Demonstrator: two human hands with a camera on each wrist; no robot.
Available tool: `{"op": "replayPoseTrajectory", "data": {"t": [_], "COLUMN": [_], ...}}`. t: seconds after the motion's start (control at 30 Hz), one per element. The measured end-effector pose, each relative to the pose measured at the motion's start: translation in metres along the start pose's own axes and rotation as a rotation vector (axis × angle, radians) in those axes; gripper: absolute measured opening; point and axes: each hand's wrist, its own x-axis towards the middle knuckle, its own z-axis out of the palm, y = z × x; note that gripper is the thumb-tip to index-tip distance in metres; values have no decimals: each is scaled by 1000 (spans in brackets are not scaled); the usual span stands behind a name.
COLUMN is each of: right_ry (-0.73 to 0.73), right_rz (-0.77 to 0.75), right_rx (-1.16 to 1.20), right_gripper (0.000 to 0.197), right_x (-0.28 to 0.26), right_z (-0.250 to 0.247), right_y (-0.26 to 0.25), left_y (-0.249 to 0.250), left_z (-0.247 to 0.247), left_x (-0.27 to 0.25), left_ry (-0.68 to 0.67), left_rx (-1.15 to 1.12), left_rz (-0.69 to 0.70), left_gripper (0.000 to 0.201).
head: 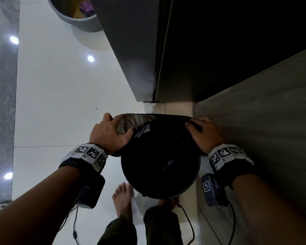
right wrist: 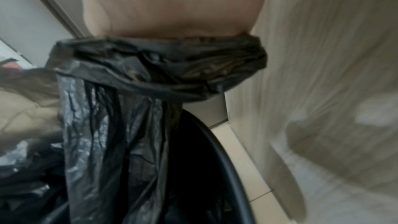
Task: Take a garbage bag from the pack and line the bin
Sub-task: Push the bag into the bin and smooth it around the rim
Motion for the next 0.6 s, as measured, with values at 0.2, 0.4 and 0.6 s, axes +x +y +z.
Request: {"op": "replayPoseTrajectory", "data": {"t": [0.2, 0.4, 0.6], "right_ry": [-63, -176, -309], "right_rz": [105, 182, 245], "right_rx": [-11, 14, 228], "right_gripper": [47, 59, 60], "right_x": [16, 21, 2], "right_z": [2, 4, 9], "right_y": [-2, -2, 18], "left_y": [6, 6, -9], "left_z": [2, 5, 9], "left_x": [11, 17, 8], "left_ry": [-102, -256, -424], "left_rx": [13, 15, 35], "left_rz": [-94, -135, -84], "left_gripper": [70, 95, 87]}}
